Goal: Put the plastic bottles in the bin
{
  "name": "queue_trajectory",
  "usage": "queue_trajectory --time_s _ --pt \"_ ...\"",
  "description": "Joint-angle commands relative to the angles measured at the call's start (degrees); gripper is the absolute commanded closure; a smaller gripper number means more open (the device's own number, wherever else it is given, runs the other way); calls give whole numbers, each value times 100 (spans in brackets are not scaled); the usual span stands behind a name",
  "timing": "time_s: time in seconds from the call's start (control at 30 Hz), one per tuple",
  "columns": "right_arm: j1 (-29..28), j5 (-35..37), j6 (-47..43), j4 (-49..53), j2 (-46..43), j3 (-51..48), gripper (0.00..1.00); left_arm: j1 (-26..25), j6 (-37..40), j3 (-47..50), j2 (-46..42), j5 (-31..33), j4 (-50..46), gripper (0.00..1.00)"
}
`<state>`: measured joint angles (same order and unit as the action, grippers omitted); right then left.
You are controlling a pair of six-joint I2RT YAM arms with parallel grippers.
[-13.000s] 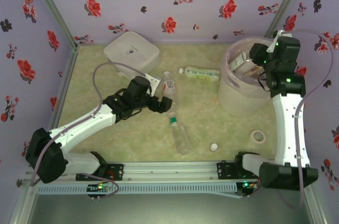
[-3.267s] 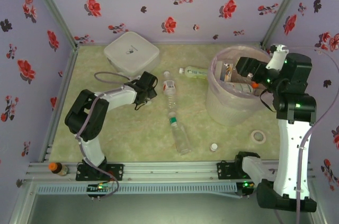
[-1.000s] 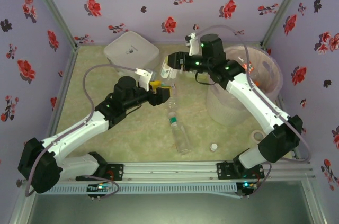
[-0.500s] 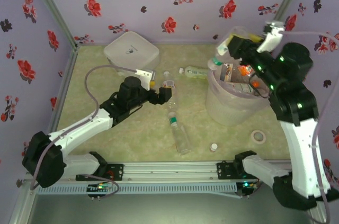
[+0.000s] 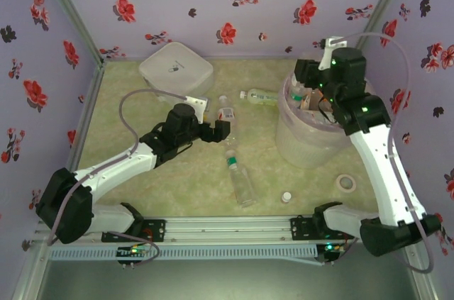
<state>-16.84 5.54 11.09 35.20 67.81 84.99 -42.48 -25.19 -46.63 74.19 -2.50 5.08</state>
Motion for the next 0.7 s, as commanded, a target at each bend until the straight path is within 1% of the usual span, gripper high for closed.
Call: queue_trajectory --time_s 0.0,0.13,0.27,0.33,0.53,0.57,0.67 --pt "22 368 -86 303 5 -138 100 29 -100 -35 43 114 -42 0" --pt "48 509 152 679 237 -440 100 29 -109 -156 193 110 -73 0" --pt "167 406 518 899 427 -771 100 29 -117 -291 369 79 -93 0" --pt "272 245 692 822 464 -1033 100 29 -124 -345 441 48 -108 0" --pt "690 -535 1098 550 450 -1672 100 28 -125 -391 526 -22 -163 0" --pt "699 -581 1105 549 422 -1679 97 28 -122 -398 535 -22 -168 0" --pt "722 -608 1008 674 276 -1379 81 29 -118 -456 586 -28 -223 0"
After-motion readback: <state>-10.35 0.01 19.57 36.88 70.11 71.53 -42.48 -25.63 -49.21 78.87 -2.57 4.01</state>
